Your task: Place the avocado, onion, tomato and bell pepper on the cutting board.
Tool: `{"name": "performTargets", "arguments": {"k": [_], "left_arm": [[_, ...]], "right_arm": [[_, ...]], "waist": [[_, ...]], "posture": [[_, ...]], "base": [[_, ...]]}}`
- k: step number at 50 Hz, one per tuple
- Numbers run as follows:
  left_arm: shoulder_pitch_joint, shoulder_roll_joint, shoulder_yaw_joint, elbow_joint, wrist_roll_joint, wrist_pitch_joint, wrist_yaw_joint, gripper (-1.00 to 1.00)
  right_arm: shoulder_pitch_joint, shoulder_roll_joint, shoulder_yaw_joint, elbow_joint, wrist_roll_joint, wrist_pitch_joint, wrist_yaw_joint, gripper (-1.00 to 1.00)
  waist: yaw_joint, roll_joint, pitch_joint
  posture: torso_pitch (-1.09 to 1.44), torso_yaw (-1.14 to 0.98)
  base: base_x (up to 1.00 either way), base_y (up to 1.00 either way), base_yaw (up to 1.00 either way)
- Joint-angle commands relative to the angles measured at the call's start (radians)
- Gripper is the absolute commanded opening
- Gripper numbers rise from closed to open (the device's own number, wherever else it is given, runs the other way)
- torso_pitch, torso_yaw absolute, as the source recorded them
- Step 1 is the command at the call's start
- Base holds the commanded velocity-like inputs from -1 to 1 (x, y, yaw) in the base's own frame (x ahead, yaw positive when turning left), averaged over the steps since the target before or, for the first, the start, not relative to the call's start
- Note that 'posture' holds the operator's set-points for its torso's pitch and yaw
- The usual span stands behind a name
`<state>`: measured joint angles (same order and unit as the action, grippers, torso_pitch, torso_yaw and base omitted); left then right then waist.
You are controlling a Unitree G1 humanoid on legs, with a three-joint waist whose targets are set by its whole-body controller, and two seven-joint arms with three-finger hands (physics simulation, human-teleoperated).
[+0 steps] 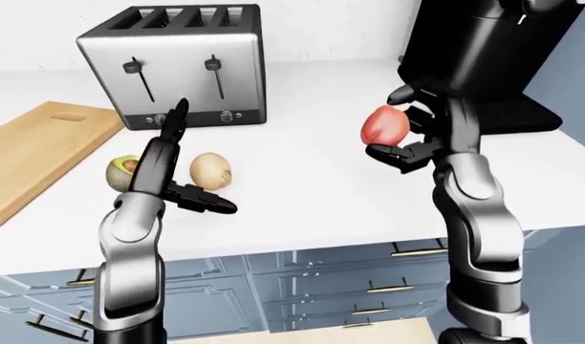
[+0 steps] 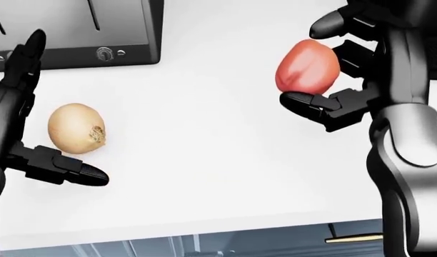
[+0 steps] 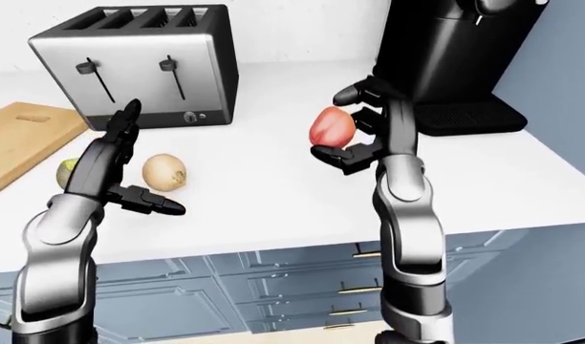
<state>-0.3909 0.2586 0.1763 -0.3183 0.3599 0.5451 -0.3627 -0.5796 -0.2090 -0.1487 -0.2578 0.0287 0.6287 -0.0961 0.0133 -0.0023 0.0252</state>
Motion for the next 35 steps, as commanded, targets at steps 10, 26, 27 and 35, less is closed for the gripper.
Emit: {"name": "performTargets", "arguments": {"k": [10, 26, 27, 35], "left_arm": [[-0.064, 0.010, 0.000, 0.050, -0.008, -0.054, 0.031, 0.80], [-0.075, 0.009, -0.023, 0.114, 0.008, -0.076, 0.030, 0.29], [-0.075, 0.009, -0.022, 0.115, 0.010, -0.077, 0.029, 0.29], [-0.062, 0.005, -0.023, 0.118, 0.027, -0.084, 0.019, 0.10]], "right_arm": [[-0.027, -0.007, -0.009, -0.029, -0.002, -0.048, -0.003, -1.00], [-0.034, -0.014, -0.013, -0.034, 0.004, -0.040, 0.003, -1.00], [-0.033, -0.014, -0.013, -0.036, 0.005, -0.038, 0.003, -1.00], [-0.030, -0.016, -0.014, -0.044, 0.007, -0.037, 0.003, -1.00]], "waist": [[-0.001, 0.003, -0.028], [-0.003, 0.003, -0.029], [-0.003, 0.003, -0.029], [-0.003, 0.002, -0.029]], "posture": [[0.00, 0.00], [0.00, 0.00], [0.00, 0.00], [0.00, 0.00]], "base": [[0.00, 0.00, 0.00], [0.00, 0.00, 0.00], [0.00, 0.00, 0.00], [0.00, 0.00, 0.00]]}}
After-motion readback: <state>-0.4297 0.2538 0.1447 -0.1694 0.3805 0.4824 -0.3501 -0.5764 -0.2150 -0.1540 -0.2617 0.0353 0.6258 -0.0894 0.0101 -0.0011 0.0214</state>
